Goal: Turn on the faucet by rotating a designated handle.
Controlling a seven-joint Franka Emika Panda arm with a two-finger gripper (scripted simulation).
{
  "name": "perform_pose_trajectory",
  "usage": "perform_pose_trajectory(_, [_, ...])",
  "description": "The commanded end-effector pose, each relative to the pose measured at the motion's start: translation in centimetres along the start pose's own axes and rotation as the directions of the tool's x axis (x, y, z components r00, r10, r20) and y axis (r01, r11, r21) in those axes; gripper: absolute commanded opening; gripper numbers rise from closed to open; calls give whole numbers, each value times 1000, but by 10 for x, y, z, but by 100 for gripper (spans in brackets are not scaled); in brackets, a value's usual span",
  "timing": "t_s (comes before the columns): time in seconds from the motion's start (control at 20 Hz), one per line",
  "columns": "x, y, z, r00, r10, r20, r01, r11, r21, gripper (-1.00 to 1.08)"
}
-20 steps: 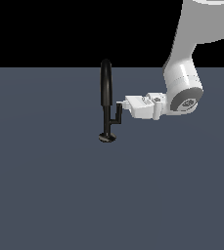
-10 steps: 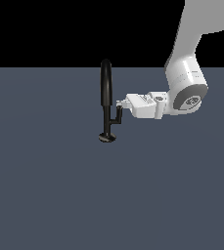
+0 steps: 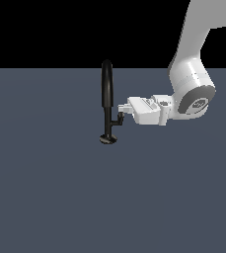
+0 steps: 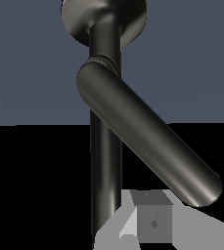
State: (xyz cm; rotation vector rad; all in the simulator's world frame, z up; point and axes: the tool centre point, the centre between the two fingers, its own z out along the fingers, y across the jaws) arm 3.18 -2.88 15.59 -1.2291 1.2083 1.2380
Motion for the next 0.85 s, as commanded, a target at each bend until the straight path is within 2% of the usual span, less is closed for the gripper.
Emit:
perform_pose_trajectory(0.0, [13, 15, 0, 1000, 22, 4, -22, 1000, -3, -100])
perform_pose_trajectory(0.2, [19, 29, 0, 1000, 23, 5, -23, 1000, -4, -100])
perform_pose_trajectory(0.3, [9, 20, 0, 1000, 3, 2, -3, 1000, -3, -100])
perform_pose_trajectory(0.75, [70, 46, 0, 1000, 22, 5, -22, 1000, -5, -100])
perform_pose_trajectory(0.8, [70, 46, 0, 1000, 22, 5, -22, 1000, -5, -100])
